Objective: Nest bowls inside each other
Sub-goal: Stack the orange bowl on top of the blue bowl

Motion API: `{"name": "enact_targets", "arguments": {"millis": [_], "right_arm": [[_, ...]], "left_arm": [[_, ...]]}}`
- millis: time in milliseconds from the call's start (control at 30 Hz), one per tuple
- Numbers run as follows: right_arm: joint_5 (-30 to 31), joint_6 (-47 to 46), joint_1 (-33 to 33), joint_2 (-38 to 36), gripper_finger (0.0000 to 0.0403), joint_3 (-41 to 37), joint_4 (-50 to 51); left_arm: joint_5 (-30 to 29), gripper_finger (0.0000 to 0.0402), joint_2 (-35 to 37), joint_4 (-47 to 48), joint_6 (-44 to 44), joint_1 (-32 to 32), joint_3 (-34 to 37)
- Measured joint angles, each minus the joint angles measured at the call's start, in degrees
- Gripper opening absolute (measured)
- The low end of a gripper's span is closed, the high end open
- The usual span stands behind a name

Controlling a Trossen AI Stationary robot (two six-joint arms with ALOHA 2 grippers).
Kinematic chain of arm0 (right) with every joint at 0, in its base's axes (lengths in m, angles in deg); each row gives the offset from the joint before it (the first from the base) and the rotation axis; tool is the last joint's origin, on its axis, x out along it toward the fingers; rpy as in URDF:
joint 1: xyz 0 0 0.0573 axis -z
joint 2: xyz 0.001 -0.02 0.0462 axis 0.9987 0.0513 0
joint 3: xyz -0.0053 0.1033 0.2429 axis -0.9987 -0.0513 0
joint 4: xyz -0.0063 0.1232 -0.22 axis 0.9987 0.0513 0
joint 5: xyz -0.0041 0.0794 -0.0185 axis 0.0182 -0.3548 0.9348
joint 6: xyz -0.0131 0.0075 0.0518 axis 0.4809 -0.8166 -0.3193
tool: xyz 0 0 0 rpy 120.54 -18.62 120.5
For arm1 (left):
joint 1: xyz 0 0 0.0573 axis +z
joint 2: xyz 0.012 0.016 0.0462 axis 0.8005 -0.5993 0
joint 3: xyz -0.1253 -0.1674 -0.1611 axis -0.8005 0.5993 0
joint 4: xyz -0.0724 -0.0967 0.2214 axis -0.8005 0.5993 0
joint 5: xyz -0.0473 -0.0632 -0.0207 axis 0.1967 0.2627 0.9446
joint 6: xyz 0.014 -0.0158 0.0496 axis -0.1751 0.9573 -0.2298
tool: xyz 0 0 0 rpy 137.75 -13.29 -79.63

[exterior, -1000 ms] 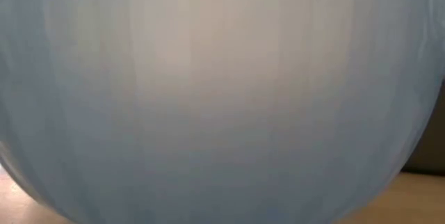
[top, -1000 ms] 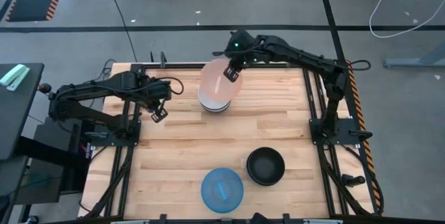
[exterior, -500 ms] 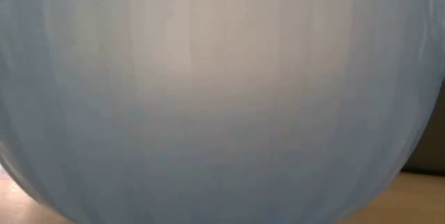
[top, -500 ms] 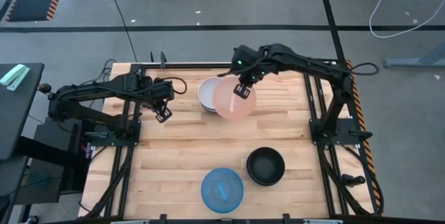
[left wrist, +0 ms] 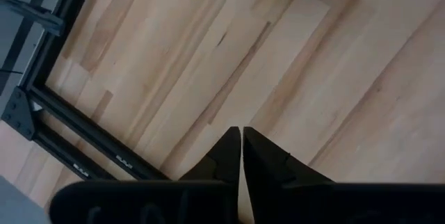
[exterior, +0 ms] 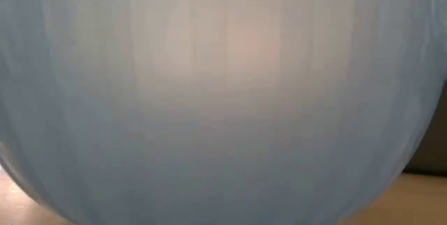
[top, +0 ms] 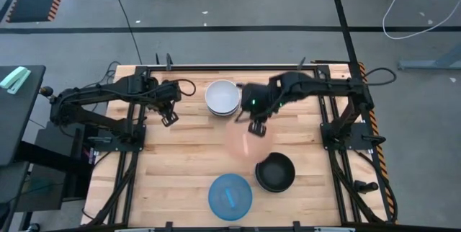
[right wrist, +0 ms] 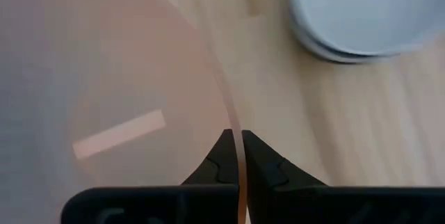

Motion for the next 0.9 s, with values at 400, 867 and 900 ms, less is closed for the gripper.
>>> {"name": "enact_targets", "arguments": {"millis": [400,867,900], "right_arm": [[-3.54,-5.65,-13.06,5.50,0.0005,-0.14,-4.66],[-5.33,-7.35,-15.90,16.78,0.0005,-0.20,-13.00],[-5.28,-7.34,-15.90,17.67,0.0005,-0.20,-13.07]], "left_arm": [[0.00,0.0012,-0.01,-4.05,-6.78,7.27,0.00],[3.91,0.0010,-0.15,-5.46,-10.71,12.07,0.00],[3.93,0.0009,-0.15,-5.46,-10.71,12.07,0.00]]}}
